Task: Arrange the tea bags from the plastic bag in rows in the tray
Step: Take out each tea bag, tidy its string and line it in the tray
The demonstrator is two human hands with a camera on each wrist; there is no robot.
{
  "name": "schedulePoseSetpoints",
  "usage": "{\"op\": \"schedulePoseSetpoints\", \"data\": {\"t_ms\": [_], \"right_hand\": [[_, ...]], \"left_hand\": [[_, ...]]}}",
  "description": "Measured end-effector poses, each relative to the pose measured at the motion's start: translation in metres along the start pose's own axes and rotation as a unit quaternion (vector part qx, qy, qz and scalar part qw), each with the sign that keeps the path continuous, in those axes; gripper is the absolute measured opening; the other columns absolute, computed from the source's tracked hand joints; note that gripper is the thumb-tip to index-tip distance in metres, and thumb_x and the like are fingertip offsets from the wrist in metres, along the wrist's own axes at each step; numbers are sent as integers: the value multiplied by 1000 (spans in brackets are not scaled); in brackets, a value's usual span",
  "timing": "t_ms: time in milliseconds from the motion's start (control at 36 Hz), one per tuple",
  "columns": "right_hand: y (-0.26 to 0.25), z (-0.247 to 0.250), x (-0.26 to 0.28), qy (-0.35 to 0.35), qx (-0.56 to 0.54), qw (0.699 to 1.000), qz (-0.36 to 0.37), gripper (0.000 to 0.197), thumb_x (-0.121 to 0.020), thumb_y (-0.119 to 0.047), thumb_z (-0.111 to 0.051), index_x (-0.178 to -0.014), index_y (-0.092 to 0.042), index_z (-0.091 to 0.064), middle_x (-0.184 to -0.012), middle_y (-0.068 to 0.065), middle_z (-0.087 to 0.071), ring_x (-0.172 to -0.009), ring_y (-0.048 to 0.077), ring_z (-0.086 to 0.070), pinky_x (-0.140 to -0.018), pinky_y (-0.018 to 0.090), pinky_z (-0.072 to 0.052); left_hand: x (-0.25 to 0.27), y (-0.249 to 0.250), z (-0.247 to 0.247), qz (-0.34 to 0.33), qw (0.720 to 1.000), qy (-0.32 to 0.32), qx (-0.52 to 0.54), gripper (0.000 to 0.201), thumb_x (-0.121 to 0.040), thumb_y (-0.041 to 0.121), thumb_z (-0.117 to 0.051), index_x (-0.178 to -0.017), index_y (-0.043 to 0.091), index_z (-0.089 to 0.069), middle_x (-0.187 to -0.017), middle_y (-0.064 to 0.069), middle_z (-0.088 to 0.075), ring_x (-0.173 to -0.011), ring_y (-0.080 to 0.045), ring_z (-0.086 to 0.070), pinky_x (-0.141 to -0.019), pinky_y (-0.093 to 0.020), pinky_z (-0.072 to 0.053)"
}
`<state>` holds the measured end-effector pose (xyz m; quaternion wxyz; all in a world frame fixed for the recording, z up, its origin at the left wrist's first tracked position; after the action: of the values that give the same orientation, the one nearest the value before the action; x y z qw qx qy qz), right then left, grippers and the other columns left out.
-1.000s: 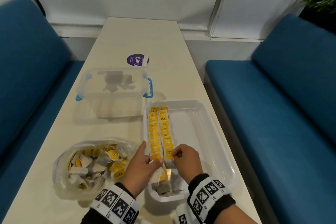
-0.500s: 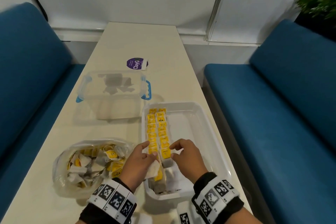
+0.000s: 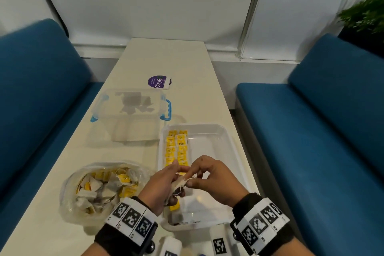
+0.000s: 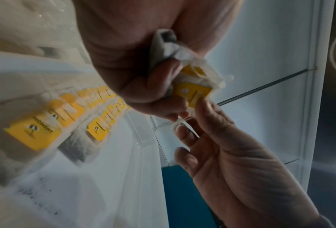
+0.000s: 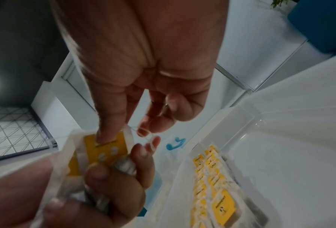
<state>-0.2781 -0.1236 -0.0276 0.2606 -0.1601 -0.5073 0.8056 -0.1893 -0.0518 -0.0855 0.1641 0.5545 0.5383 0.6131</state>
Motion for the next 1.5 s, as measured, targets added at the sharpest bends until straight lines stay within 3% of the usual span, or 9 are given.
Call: {"op": "schedulePoseSetpoints", "data": {"t_ms": [222,306,389,500,583,750,1028,1305,1500], "right_hand": [[4,-4,-5,-4,-51,998,-23,13,-83,-8,-67,-76,-19,-65,-69,-8,-63,-61,-5,-56,-64,8,-44],[7,-1,-9,12,-58,998,-30,12,-84,-9,-66,-77,-18,-64,-69,-10,-62,-60,-7,-56,-63,9,-44],[12,2,-13,24,-59,997,-45,9,-85,-9,-66,-83,-18,-66,-75,-7,-64,-66,-3,-58,-66,11,-47],[18,7,-14,56,-70,994,-66,18,-83,-7,-67,-85,-25,-64,-71,-2,-55,-64,6,-52,-61,14,-45],[24,4,-12,55,-124,985,-104,30,-78,-8,-74,-101,-22,-60,-70,-1,-52,-58,6,-49,-51,12,-41],[29,-8,-6,3,-159,975,-155,48,-72,-6,-78,-108,-22,-52,-82,16,-55,-65,18,-56,-43,20,-42],[39,-10,-3,17,-227,958,-173,48,-69,13,-71,-103,-9,-47,-65,3,-57,-47,9,-51,-45,23,-41],[44,-10,1,36,-216,958,-184,38,-75,-5,-74,-102,-12,-48,-78,10,-61,-64,16,-54,-48,23,-39],[46,-23,6,17,-239,954,-178,37,-73,5,-73,-91,-10,-45,-68,5,-57,-51,9,-55,-47,25,-42]], "left_hand": [[9,-2,-2,20,998,-57,-7,59,-80,63,-37,-94,13,-64,-80,-6,-65,-56,-15,-58,-43,-18,-28],[13,-2,-3,16,996,-86,-21,61,-74,67,-56,-99,13,-66,-89,-9,-70,-68,-19,-65,-45,-20,-37],[15,0,-4,3,994,-102,-29,51,-68,47,-68,-103,11,-64,-89,-7,-72,-73,-20,-68,-47,-21,-44],[13,-1,-3,-11,996,-81,-27,9,-92,13,-56,-95,6,-61,-74,-2,-71,-64,-15,-68,-45,-20,-45],[12,2,0,-34,998,-53,-8,11,-90,5,-55,-96,7,-63,-74,-5,-71,-62,-15,-67,-46,-20,-47],[6,5,10,-69,997,11,32,10,-86,3,-59,-96,5,-61,-78,-11,-71,-64,-20,-67,-49,-22,-50],[1,-1,13,-80,994,33,69,17,-86,9,-60,-102,5,-62,-80,-11,-71,-64,-18,-67,-51,-25,-54],[4,-4,10,-78,996,13,27,26,-74,-9,-68,-95,5,-65,-74,-6,-72,-61,-14,-67,-53,-23,-53],[3,-6,21,-85,995,52,6,46,-52,16,-78,-96,12,-65,-83,-5,-73,-74,-17,-68,-59,-27,-51]]}}
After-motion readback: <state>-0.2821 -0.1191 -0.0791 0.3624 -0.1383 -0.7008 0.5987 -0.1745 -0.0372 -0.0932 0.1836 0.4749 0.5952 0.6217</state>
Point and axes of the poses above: each hand's wrist, its own x-axis away from the middle knuckle, its own z-axis out of the back of the hand, y = z × x, the point moved 8 cm from there along -x, towards the middle knuckle
